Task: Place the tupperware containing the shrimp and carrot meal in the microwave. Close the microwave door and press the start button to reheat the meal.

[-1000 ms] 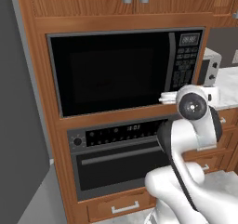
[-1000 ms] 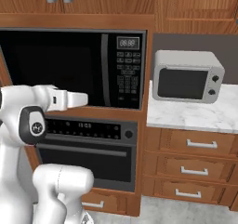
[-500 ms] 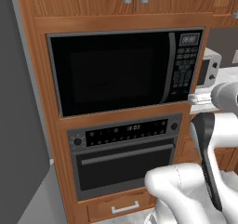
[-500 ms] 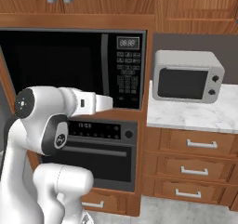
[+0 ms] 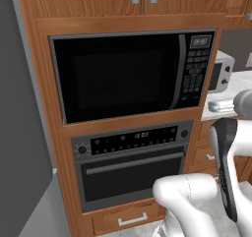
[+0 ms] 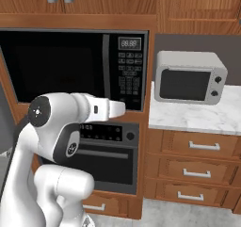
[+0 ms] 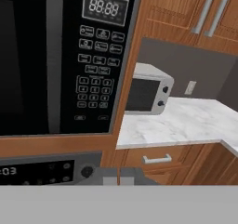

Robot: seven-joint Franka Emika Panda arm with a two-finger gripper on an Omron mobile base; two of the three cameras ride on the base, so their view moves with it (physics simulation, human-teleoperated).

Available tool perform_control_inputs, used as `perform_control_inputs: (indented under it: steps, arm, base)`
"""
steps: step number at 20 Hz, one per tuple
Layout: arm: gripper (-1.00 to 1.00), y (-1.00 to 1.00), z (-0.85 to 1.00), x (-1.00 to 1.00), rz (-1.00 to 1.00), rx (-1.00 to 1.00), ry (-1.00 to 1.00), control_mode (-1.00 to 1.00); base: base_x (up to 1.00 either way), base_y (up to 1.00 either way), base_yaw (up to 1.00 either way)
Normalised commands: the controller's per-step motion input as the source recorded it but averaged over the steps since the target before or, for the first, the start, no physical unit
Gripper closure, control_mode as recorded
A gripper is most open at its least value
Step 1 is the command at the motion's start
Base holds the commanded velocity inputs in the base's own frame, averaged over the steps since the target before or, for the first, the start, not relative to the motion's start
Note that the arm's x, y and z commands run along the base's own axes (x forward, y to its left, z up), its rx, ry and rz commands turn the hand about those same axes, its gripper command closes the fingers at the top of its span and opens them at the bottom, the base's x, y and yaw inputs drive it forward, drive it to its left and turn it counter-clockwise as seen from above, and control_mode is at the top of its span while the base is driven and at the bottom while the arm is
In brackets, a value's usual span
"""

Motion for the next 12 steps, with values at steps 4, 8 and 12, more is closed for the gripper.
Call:
perform_control_inputs:
  steps: [4,8,12]
  arm:
    - [1.0,-0.18,-0.05,0.0,0.0,0.0,0.0,-1.0]
    - [1.0,-0.08,-0.02,0.0,0.0,0.02,0.0,-1.0]
    - [1.0,-0.13,0.0,0.0,0.02,0.08,0.0,-1.0]
  base:
    - [0.0,0.0,0.0]
    - [0.0,0.0,0.0]
    - [0.0,0.0,0.0]
